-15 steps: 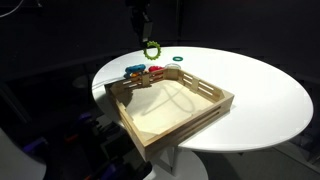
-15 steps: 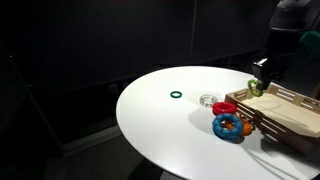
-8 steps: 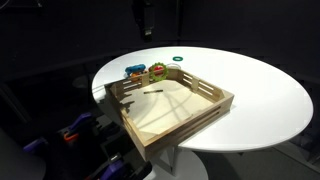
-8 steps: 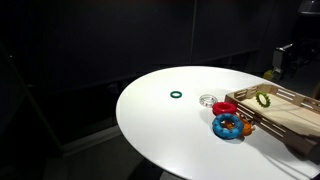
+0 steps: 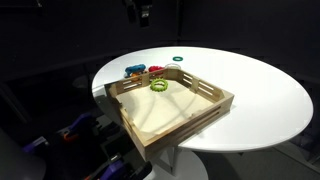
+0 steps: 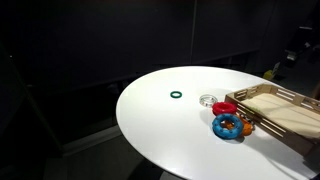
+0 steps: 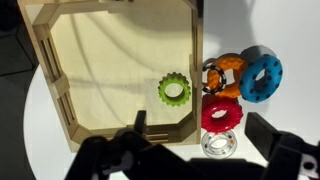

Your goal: Put the yellow ring in the box

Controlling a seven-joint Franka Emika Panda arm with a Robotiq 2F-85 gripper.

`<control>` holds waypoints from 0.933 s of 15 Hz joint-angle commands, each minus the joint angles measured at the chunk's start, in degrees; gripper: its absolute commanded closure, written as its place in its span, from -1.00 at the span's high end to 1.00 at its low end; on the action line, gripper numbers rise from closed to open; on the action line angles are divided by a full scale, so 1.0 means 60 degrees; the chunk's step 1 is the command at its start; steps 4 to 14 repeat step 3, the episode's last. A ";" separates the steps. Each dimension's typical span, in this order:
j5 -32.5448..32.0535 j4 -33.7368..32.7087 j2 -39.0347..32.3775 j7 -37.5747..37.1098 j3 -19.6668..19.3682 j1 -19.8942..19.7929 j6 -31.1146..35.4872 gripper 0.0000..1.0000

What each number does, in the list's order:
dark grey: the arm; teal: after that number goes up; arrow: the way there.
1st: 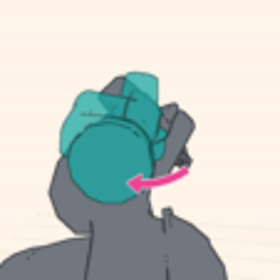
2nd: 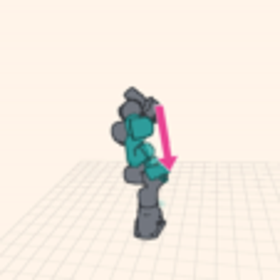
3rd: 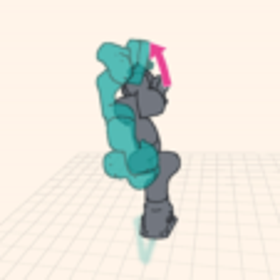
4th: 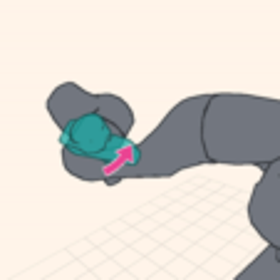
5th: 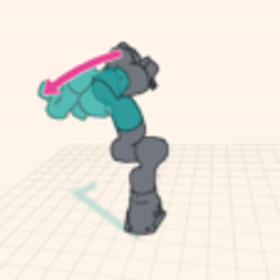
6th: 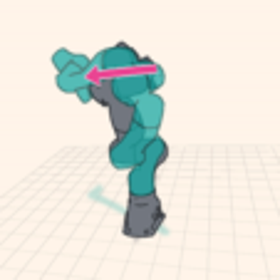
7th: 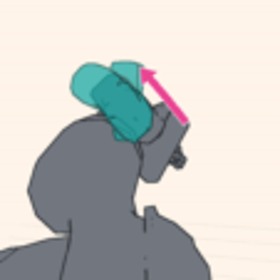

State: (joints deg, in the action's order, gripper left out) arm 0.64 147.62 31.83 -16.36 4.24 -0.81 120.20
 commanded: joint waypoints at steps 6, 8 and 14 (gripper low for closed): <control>0.0051 -0.0099 0.0202 0.0570 0.0006 0.0121 -0.0399 1.00; 0.0051 -0.0099 0.0202 0.0570 0.0006 0.0121 -0.0399 1.00; 0.0051 -0.0099 0.0202 0.0570 0.0006 0.0121 -0.0399 1.00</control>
